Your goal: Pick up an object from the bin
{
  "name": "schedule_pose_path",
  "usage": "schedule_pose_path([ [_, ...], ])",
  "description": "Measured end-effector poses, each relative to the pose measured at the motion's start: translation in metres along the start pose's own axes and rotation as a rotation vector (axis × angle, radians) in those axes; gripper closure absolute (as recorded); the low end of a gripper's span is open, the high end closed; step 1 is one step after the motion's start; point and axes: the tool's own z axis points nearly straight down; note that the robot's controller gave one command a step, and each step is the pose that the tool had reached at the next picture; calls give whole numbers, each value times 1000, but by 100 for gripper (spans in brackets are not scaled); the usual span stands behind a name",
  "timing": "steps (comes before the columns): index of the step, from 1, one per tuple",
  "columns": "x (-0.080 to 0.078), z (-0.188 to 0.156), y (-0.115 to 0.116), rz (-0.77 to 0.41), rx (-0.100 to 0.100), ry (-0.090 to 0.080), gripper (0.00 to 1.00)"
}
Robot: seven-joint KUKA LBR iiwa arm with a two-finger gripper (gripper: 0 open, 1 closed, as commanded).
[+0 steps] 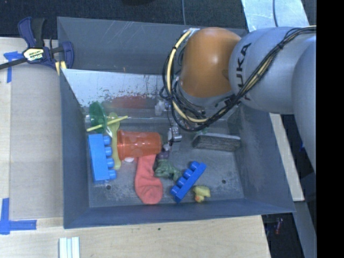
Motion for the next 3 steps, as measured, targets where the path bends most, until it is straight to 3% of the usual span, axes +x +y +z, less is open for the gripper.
schedule_pose_path([
  [1,10,24,21,136,1,2,0],
  [2,18,46,27,-154,0,2,0],
  [3,27,72,41,62,0,-3,100],
])
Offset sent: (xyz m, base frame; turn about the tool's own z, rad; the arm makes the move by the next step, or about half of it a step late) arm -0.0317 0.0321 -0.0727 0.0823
